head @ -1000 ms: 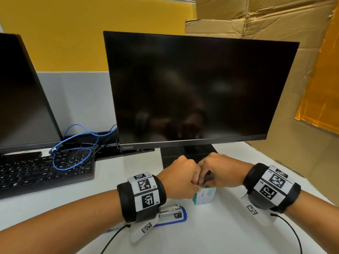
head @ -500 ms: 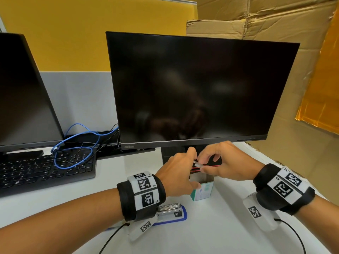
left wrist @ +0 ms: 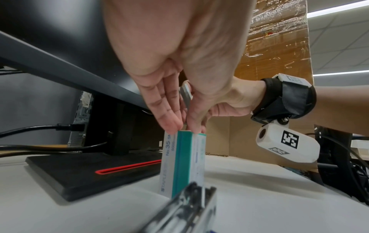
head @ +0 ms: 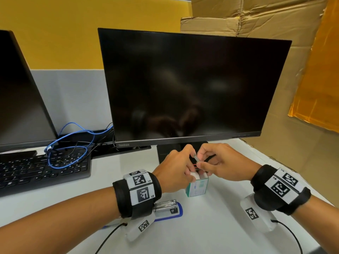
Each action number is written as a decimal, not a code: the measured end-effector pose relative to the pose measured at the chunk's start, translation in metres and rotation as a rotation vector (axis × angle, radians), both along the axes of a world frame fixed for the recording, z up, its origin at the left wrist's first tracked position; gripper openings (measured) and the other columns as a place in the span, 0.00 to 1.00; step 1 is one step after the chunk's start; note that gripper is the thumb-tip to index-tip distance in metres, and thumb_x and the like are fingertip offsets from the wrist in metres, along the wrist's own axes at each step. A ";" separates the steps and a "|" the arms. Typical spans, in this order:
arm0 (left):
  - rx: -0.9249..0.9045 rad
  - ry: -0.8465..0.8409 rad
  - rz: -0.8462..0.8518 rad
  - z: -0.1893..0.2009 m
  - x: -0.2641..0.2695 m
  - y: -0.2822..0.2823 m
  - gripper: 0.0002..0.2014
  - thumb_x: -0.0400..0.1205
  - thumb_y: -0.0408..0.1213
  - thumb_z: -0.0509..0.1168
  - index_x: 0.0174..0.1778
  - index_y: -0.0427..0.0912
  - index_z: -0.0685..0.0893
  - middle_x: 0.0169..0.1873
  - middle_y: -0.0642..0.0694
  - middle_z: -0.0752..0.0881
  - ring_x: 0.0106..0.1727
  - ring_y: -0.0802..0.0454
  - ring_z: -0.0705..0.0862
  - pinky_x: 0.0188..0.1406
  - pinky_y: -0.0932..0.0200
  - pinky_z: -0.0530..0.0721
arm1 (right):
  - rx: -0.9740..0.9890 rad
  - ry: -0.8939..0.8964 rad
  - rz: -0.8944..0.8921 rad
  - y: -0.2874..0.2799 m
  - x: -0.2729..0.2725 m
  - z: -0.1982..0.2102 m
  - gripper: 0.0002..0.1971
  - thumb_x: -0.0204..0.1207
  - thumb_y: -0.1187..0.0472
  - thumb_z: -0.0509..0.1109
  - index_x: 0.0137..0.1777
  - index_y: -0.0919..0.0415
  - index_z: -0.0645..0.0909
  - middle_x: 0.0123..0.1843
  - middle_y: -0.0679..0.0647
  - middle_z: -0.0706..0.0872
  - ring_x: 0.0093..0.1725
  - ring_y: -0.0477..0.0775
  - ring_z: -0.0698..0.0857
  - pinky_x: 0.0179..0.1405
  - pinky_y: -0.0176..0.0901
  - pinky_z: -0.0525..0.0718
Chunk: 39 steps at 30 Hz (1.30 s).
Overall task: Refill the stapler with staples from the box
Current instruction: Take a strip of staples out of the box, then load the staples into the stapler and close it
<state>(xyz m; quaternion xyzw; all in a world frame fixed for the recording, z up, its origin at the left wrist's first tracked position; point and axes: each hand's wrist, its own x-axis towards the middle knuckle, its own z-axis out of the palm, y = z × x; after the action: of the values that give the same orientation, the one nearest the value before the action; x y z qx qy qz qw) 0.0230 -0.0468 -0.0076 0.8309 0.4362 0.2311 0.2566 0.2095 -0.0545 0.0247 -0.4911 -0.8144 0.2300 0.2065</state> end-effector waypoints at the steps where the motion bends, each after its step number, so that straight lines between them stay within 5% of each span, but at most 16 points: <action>1: -0.003 0.001 -0.005 0.001 -0.001 0.000 0.28 0.75 0.29 0.76 0.66 0.46 0.71 0.49 0.46 0.90 0.46 0.51 0.91 0.50 0.51 0.92 | 0.016 -0.011 0.006 -0.001 0.000 0.000 0.04 0.78 0.58 0.72 0.49 0.56 0.82 0.48 0.49 0.92 0.45 0.41 0.91 0.44 0.33 0.90; 6: 0.001 0.006 -0.030 0.011 -0.015 -0.005 0.29 0.73 0.33 0.79 0.67 0.47 0.72 0.48 0.47 0.91 0.45 0.55 0.91 0.47 0.55 0.93 | 0.168 -0.098 0.031 -0.013 -0.007 0.006 0.07 0.75 0.56 0.74 0.52 0.54 0.86 0.46 0.46 0.92 0.42 0.42 0.89 0.43 0.19 0.83; 10: 0.074 0.067 -0.019 0.014 -0.034 -0.017 0.17 0.73 0.43 0.79 0.54 0.43 0.84 0.43 0.49 0.91 0.41 0.55 0.91 0.43 0.54 0.92 | 0.185 -0.063 0.131 -0.021 -0.026 -0.002 0.09 0.74 0.52 0.75 0.50 0.54 0.88 0.42 0.46 0.92 0.43 0.42 0.88 0.39 0.25 0.84; 14: 0.120 0.203 0.012 0.010 -0.052 -0.027 0.15 0.75 0.50 0.75 0.52 0.44 0.90 0.42 0.50 0.91 0.40 0.56 0.88 0.44 0.54 0.91 | 0.152 -0.067 0.208 -0.023 -0.045 -0.014 0.08 0.74 0.54 0.76 0.51 0.55 0.90 0.40 0.45 0.91 0.40 0.40 0.87 0.37 0.23 0.83; 23: 0.021 0.337 0.037 -0.003 -0.085 -0.043 0.11 0.78 0.47 0.74 0.49 0.45 0.95 0.41 0.50 0.94 0.39 0.55 0.89 0.47 0.54 0.91 | 0.075 -0.151 0.251 -0.023 -0.070 -0.043 0.09 0.74 0.51 0.75 0.50 0.52 0.91 0.41 0.45 0.91 0.37 0.43 0.86 0.36 0.25 0.81; 27: -0.022 0.382 0.012 -0.012 -0.089 -0.044 0.09 0.78 0.44 0.74 0.48 0.45 0.95 0.41 0.50 0.94 0.39 0.54 0.90 0.47 0.52 0.91 | 0.073 -0.190 0.224 -0.027 -0.074 -0.049 0.08 0.75 0.48 0.73 0.45 0.49 0.90 0.40 0.42 0.91 0.38 0.43 0.85 0.48 0.35 0.84; 31: -0.027 0.385 0.016 -0.015 -0.088 -0.042 0.09 0.78 0.44 0.74 0.48 0.44 0.95 0.41 0.49 0.94 0.39 0.53 0.89 0.47 0.52 0.91 | 0.079 -0.215 0.218 -0.028 -0.076 -0.048 0.09 0.75 0.48 0.73 0.47 0.50 0.91 0.42 0.44 0.91 0.38 0.44 0.85 0.45 0.42 0.89; 39: -0.028 0.384 0.025 -0.016 -0.088 -0.043 0.10 0.77 0.47 0.74 0.46 0.45 0.95 0.38 0.50 0.94 0.37 0.54 0.88 0.45 0.53 0.90 | 0.048 -0.283 0.216 -0.027 -0.076 -0.046 0.11 0.74 0.48 0.74 0.50 0.51 0.91 0.44 0.43 0.90 0.39 0.44 0.84 0.47 0.39 0.88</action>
<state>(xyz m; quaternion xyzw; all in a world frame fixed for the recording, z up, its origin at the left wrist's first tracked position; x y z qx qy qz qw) -0.0648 -0.0902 -0.0235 0.8505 0.4908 0.0654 0.1773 0.1333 -0.0819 -0.0215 -0.4233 -0.8886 0.1599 0.0756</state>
